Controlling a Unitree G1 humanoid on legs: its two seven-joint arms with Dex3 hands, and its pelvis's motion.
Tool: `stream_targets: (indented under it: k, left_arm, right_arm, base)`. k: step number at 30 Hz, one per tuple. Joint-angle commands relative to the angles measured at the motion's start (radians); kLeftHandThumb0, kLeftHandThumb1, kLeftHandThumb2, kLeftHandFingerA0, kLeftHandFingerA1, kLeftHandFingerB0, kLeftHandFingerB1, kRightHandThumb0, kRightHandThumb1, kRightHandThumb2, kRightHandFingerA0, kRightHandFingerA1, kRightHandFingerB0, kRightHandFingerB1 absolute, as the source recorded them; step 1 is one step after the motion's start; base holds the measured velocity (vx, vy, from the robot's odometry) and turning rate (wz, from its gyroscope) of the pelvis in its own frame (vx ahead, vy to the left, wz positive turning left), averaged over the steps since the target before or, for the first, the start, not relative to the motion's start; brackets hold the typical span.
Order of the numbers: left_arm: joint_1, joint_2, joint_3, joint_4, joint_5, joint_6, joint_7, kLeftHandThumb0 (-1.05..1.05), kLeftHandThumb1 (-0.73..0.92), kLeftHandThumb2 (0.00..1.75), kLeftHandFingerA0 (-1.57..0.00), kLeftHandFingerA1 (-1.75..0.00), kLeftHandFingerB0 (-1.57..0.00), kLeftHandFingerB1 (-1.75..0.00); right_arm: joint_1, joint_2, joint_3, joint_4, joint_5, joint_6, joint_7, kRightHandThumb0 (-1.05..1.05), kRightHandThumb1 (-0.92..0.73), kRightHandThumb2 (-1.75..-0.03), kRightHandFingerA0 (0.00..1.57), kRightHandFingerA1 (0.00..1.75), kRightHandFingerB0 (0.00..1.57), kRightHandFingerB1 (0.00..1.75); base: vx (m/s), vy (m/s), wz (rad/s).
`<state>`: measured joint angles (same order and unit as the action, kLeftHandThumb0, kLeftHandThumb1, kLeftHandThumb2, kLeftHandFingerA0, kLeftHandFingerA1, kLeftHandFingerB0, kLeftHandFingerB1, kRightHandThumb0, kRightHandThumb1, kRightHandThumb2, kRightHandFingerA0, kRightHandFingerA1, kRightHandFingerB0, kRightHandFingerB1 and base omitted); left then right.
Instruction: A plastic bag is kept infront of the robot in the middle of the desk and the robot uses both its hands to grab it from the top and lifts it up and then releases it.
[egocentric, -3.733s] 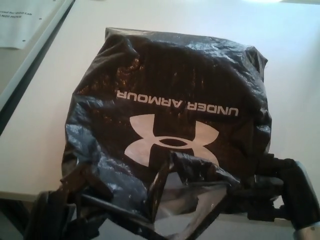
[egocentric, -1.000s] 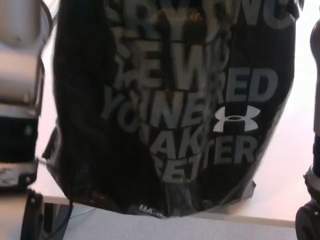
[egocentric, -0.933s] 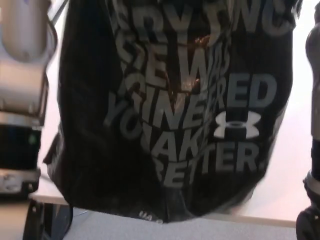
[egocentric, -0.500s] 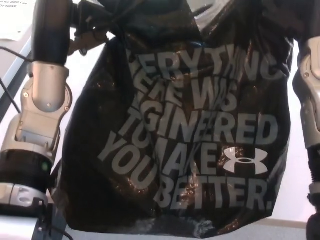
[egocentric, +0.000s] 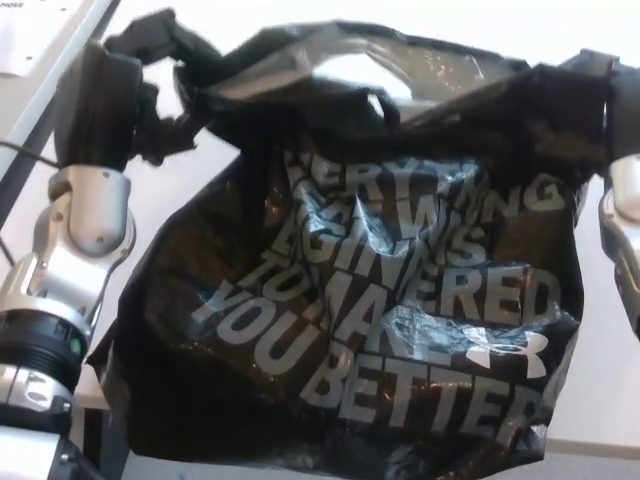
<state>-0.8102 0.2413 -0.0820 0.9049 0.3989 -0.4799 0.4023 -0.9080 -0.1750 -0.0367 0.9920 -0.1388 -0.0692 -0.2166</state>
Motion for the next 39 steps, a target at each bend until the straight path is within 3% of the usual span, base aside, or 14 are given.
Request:
stream_targets:
  k: [1, 3, 4, 6, 13, 14, 15, 22, 23, 25, 26, 28, 37, 39]
  left_arm:
    - [0.005, 0.038, -0.027, 0.035, 0.052, 0.148, 0.032, -0.26, 0.50, 0.53, -0.42, -0.43, -0.39, -0.37]
    - [0.006, 0.039, -0.015, 0.027, 0.011, 0.171, -0.047, -0.30, 0.44, 0.95, -0.02, -0.50, 0.00, -0.47]
    - [0.006, 0.043, -0.013, 0.018, -0.007, 0.188, -0.097, -0.53, 0.57, 0.60, -0.06, -0.25, -0.12, -0.25]
    - [0.019, 0.064, -0.024, -0.007, -0.006, 0.199, -0.153, -0.70, 0.48, 0.84, 0.00, -0.20, -0.07, -0.31]
    - [0.084, 0.112, -0.035, -0.094, -0.004, 0.208, -0.207, -0.92, 0.64, 0.96, 0.00, -0.07, -0.11, -0.19]
    - [0.092, 0.113, -0.028, -0.108, -0.015, 0.211, -0.218, -0.80, 0.76, 0.63, 0.00, -0.08, -0.05, -0.27]
    - [0.135, 0.137, -0.013, -0.160, -0.027, 0.205, -0.237, -0.98, 0.71, 1.03, 0.00, -0.04, -0.06, -0.17]
    - [0.255, 0.150, 0.053, -0.329, -0.108, 0.215, -0.317, -0.80, 0.76, 0.63, 0.00, -0.14, -0.07, -0.28]
    - [0.328, 0.162, 0.071, -0.427, -0.129, 0.231, -0.346, -0.93, 0.67, 0.99, 0.00, -0.06, -0.09, -0.18]
    - [0.391, 0.173, 0.079, -0.513, -0.128, 0.236, -0.363, -0.92, 0.68, 1.00, 0.00, -0.06, -0.09, -0.18]
    - [0.473, 0.190, 0.093, -0.607, -0.133, 0.206, -0.370, -0.90, 0.68, 1.00, 0.00, -0.07, -0.09, -0.22]
    - [0.542, 0.197, 0.108, -0.683, -0.142, 0.177, -0.374, -0.83, 0.67, 1.02, 0.00, -0.13, -0.06, -0.25]
    - [0.913, 0.172, 0.209, -1.061, -0.314, 0.142, -0.442, -0.82, 0.70, 1.08, -0.07, -0.31, -0.06, -0.31]
    - [1.004, 0.158, 0.225, -1.106, -0.334, 0.084, -0.430, -0.82, 0.86, 0.67, -0.12, -0.29, -0.11, -0.26]
  right_arm:
    - [-0.051, -0.041, 0.014, 0.117, -0.042, -0.018, -0.082, -0.28, -0.50, -0.81, 1.09, 1.39, 0.82, 1.14]
    - [-0.074, -0.054, 0.031, 0.144, -0.059, 0.016, -0.077, -0.30, -0.65, -0.59, 0.77, 1.15, 0.68, 0.78]
    - [-0.094, -0.065, 0.037, 0.161, -0.056, 0.050, -0.044, -0.48, -0.67, -0.60, 0.58, 0.57, 0.33, 0.38]
    - [-0.108, -0.084, 0.032, 0.175, -0.032, 0.070, 0.049, -0.67, -0.67, -0.62, 0.27, 0.39, 0.00, 0.09]
    - [-0.076, -0.117, 0.029, 0.176, -0.011, 0.016, 0.134, -0.89, -0.60, -0.96, 0.07, 0.22, 0.00, 0.03]
    - [-0.074, -0.118, 0.019, 0.172, 0.001, 0.015, 0.148, -0.90, -0.62, -0.97, 0.01, 0.14, 0.00, 0.04]
    - [-0.050, -0.138, -0.013, 0.151, 0.040, -0.038, 0.210, -1.00, -0.70, -0.99, 0.00, 0.01, 0.00, 0.00]
    - [-0.011, -0.179, -0.027, 0.065, 0.046, -0.076, 0.278, -0.87, -0.68, -0.93, 0.00, 0.00, 0.00, 0.00]
    - [0.022, -0.220, -0.008, -0.017, 0.043, -0.111, 0.360, -1.05, -0.80, -1.10, 0.00, 0.11, 0.00, 0.09]
    - [0.052, -0.248, -0.003, -0.097, 0.042, -0.094, 0.389, -0.89, -0.84, -0.66, 0.00, 0.00, 0.00, 0.00]
    - [0.100, -0.275, -0.015, -0.236, 0.060, -0.050, 0.409, -1.01, -0.76, -1.08, 0.00, 0.11, 0.00, 0.07]
    - [0.139, -0.297, -0.033, -0.343, 0.086, -0.014, 0.438, -1.01, -0.72, -1.05, 0.08, 0.43, 0.00, 0.01]
    - [0.434, -0.417, -0.186, -0.888, 0.265, 0.128, 0.601, -0.96, -0.73, -1.13, 0.01, 0.33, 0.00, 0.07]
    - [0.553, -0.456, -0.203, -1.012, 0.204, 0.023, 0.603, -0.96, -0.91, -0.68, 0.08, 0.41, 0.00, 0.00]
  base:
    - [0.00, 0.000, 0.00]
    - [0.00, 0.000, 0.00]
    - [0.00, 0.000, 0.00]
    - [0.00, 0.000, 0.00]
    - [0.00, 0.000, 0.00]
    - [0.00, 0.000, 0.00]
    - [0.00, 0.000, 0.00]
    - [0.00, 0.000, 0.00]
    - [0.00, 0.000, 0.00]
    - [0.00, 0.000, 0.00]
    - [0.00, 0.000, 0.00]
    - [0.00, 0.000, 0.00]
    - [0.00, 0.000, 0.00]
    - [0.00, 0.000, 0.00]
